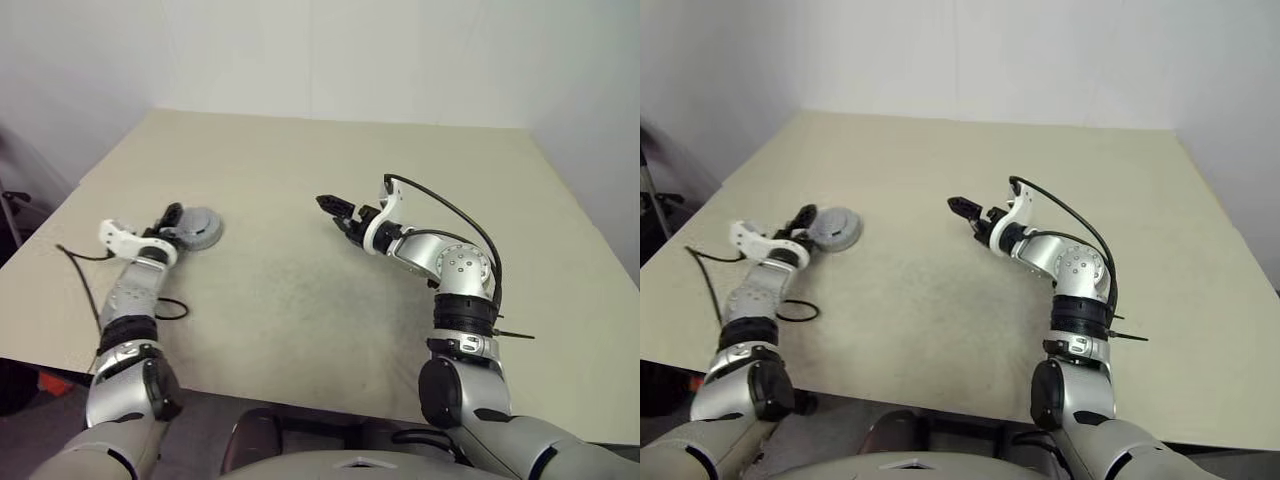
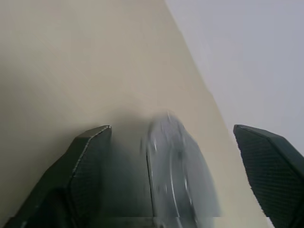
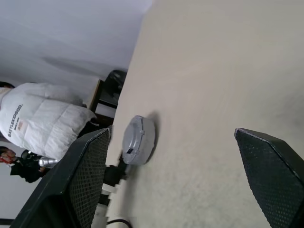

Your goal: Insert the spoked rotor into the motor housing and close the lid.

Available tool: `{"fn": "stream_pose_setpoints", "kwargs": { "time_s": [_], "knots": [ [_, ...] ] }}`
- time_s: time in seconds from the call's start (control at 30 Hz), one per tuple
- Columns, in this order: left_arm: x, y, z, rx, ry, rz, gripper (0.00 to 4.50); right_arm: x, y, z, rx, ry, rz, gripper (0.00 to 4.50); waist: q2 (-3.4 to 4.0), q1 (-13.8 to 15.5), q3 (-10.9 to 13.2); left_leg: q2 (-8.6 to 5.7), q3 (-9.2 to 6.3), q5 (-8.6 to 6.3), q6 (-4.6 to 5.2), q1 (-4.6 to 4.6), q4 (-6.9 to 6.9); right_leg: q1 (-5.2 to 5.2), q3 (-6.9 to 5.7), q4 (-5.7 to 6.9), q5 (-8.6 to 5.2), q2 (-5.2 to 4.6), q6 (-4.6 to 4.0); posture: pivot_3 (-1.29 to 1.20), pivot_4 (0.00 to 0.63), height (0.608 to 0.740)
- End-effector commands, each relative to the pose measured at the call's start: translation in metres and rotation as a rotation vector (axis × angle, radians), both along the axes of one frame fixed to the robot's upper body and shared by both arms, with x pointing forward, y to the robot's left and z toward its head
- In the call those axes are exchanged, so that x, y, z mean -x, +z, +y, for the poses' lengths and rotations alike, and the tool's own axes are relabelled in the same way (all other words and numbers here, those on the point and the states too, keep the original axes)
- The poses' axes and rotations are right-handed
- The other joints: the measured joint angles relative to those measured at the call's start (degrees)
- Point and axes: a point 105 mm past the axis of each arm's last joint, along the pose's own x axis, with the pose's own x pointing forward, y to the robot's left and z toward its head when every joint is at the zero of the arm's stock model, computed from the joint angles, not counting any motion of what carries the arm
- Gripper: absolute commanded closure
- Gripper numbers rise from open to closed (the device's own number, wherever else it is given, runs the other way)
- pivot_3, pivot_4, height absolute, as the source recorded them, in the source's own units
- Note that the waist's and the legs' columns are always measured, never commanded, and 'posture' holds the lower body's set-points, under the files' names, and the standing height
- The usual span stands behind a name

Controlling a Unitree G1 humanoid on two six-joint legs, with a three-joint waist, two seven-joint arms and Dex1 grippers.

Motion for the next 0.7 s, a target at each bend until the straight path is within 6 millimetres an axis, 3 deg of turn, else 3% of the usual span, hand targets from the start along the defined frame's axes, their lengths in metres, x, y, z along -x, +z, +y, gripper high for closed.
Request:
{"fn": "stream_pose_setpoints", "kwargs": {
  "time_s": [0.03, 0.13, 0.2, 0.37, 0.53, 0.63, 0.7],
  "knots": [
    [-0.006, 0.038, 0.027, -0.104, 0.057, -0.089, 0.20, -0.002, 0.013, 0.007, -0.023, 0.035, -0.021, 0.15, 0.00, 0.18, 0.00, -0.01, 0.00, 0.00, 0.00, 0.00, 0.00, 0.01, 0.00, 0.00, 0.00, 0.00, 0.00, 0.00, 0.000, 0.740],
    [-0.012, 0.049, 0.024, -0.185, 0.021, -0.096, 0.20, -0.001, 0.013, 0.009, 0.002, 0.047, -0.042, 0.15, -0.01, 0.66, 0.00, -0.04, -0.01, 0.00, 0.00, -0.04, 0.01, 0.03, 0.00, -0.03, 0.00, -0.02, 0.00, 0.00, 0.000, 0.740],
    [-0.018, 0.056, 0.008, -0.262, -0.048, -0.119, 0.20, -0.001, 0.016, 0.010, 0.067, 0.036, -0.122, 0.15, -0.01, 0.75, 0.00, -0.06, -0.01, 0.00, 0.00, -0.04, 0.01, 0.10, 0.00, -0.07, 0.02, -0.03, 0.02, 0.00, 0.000, 0.740],
    [-0.023, 0.062, -0.068, -0.524, -0.318, -0.244, 0.20, -0.001, 0.027, 0.001, 0.290, -0.039, -0.436, 0.15, -0.12, 1.08, 0.00, -0.05, -0.01, 0.00, 0.00, -0.10, 0.03, 0.08, 0.00, -0.11, 0.05, -0.06, 0.07, 0.00, 0.000, 0.740],
    [-0.009, 0.059, -0.138, -0.665, -0.612, -0.365, 0.20, 0.007, 0.022, -0.022, 0.413, 0.014, -0.571, 0.15, -0.18, 0.77, 0.01, -0.04, 0.01, 0.00, 0.00, -0.14, 0.04, 0.03, 0.00, -0.08, 0.05, -0.05, 0.05, 0.00, 0.000, 0.740],
    [0.001, 0.060, -0.160, -0.724, -0.734, -0.416, 0.20, 0.012, 0.016, -0.039, 0.482, 0.047, -0.588, 0.15, -0.19, 0.57, 0.02, -0.03, 0.01, 0.00, 0.02, -0.12, 0.04, 0.05, 0.00, -0.07, 0.06, -0.04, 0.03, 0.00, 0.000, 0.740],
    [0.008, 0.049, -0.175, -0.796, -0.831, -0.413, 0.20, 0.013, 0.002, -0.052, 0.601, 0.075, -0.576, 0.15, -0.18, 0.35, 0.01, -0.03, 0.03, 0.01, 0.05, -0.11, 0.05, 0.05, 0.00, -0.06, 0.07, -0.04, -0.02, 0.00, 0.000, 0.740]
  ]
}}
